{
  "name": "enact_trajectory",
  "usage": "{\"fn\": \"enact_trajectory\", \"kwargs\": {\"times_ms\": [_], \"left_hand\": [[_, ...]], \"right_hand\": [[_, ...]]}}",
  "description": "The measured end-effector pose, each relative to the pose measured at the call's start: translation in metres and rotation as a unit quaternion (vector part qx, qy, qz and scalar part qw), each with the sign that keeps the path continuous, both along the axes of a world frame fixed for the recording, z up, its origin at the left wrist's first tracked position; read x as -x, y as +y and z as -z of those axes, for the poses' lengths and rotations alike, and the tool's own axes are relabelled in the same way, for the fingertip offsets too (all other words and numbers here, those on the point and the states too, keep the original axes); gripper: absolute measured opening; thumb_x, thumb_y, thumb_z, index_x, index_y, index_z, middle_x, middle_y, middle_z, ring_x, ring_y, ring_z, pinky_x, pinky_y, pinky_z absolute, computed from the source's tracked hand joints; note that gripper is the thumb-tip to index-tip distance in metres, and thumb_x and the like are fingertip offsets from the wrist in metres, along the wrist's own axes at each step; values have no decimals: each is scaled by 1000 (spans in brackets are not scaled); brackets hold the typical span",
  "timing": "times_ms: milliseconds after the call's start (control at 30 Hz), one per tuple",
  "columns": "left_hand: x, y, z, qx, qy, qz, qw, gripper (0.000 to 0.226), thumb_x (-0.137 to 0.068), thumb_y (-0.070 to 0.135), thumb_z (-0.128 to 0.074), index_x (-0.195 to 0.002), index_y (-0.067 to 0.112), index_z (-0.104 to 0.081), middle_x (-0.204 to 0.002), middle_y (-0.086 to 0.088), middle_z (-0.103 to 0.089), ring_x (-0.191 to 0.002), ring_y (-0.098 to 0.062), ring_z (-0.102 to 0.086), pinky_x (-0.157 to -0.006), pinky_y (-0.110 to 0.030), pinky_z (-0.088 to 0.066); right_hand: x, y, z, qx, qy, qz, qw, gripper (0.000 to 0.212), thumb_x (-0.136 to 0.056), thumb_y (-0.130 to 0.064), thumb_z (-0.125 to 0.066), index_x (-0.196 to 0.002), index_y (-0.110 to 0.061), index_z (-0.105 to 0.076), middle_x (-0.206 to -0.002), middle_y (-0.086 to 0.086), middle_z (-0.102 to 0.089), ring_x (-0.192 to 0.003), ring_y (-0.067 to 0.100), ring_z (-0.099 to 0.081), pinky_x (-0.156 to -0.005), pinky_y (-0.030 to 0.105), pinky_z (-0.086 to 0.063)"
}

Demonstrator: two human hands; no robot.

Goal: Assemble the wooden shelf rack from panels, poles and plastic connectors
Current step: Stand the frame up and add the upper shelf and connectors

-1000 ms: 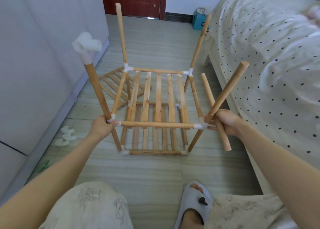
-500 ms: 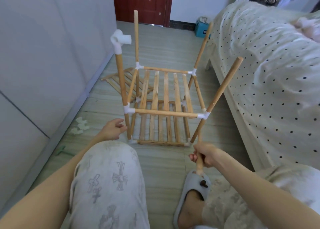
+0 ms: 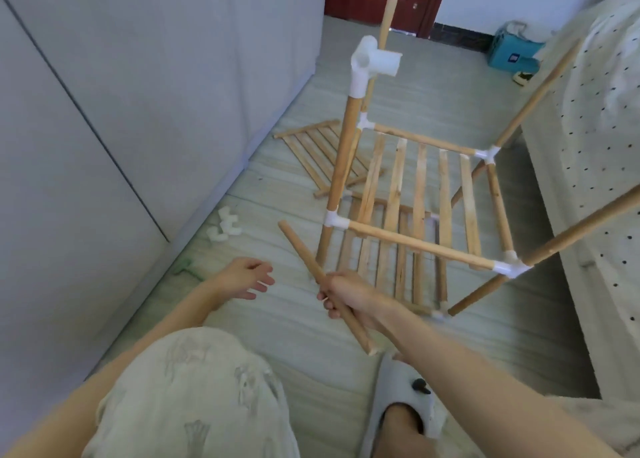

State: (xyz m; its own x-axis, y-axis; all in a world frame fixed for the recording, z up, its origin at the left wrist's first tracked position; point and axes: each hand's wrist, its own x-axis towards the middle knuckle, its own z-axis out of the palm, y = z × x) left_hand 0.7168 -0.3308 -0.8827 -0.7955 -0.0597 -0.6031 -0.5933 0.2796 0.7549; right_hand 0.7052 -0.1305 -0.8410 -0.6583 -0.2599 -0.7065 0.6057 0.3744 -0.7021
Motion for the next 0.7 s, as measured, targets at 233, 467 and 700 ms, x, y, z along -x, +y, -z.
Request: {"fn": "enact_trajectory", "kwargs": {"times_ms": [233,467,700], "left_hand": [[47,-19,66,-186,41,-181,965,25,-97,32,-48,-94,11,-61,-78,0,-72,-79,-13,-69,-67,-27,-56],[122,-72,127,4,35,-208,978,20,-97,16,-46,-78,14,-50,-69,-6,-49,-57,-20,-49,-53,-30,-43],[141,-100,189,174,93,-15,980,46,-90,-1,-46,-134,10,-40,-110,-12,-51,-98,-28,-51,-83,-32,-41]], "right_hand": [[49,-81,64,-12,46,-75,996,13,-92,-12,-52,-96,-7,-63,-73,2,-55,-61,11,-53,-58,22,-51],[151,-136,138,-161,99,-49,981,21,-95,-18,-42,-83,-4,-52,-85,14,-52,-81,28,-55,-88,45,-51],[274,-170,192,-184,36,186,964,51,-94,-10,-43,-140,-2,-24,-145,15,-33,-127,32,-42,-105,42,-39]]}}
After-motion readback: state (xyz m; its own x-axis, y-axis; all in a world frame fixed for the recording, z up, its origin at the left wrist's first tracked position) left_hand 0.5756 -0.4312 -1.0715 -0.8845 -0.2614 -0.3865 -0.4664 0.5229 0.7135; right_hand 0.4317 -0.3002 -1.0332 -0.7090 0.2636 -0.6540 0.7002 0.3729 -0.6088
